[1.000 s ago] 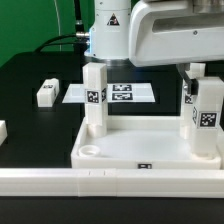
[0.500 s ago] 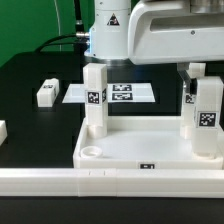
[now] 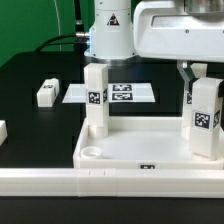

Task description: Assemble desk

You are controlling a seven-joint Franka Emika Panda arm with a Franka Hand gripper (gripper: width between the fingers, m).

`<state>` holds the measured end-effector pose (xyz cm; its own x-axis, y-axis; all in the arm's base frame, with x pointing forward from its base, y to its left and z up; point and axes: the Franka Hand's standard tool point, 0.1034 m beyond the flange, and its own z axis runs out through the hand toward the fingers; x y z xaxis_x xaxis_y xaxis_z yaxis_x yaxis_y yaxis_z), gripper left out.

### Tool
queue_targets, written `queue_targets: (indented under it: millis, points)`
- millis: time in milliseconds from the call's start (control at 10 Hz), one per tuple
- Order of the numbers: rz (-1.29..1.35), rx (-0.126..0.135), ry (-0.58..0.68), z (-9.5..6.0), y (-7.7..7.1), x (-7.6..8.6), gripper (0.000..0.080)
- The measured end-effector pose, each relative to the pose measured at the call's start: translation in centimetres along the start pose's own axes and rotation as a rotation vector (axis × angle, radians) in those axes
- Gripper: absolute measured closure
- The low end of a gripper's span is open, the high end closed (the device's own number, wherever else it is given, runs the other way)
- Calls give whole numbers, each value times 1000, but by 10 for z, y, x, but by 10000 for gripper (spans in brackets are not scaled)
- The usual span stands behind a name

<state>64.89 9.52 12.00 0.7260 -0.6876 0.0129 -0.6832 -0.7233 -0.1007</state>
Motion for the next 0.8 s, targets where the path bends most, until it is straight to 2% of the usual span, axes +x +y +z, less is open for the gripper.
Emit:
queue_targets:
  millis: [100, 300, 500, 700, 800]
  points:
    - [107, 14, 5, 0, -1, 1, 509]
    - [300, 26, -1, 0, -2, 2, 509]
    - [447, 31, -5, 0, -2, 3, 509]
    - [464, 31, -5, 0, -2, 3, 509]
    - [428, 29, -6, 1, -1, 3, 412]
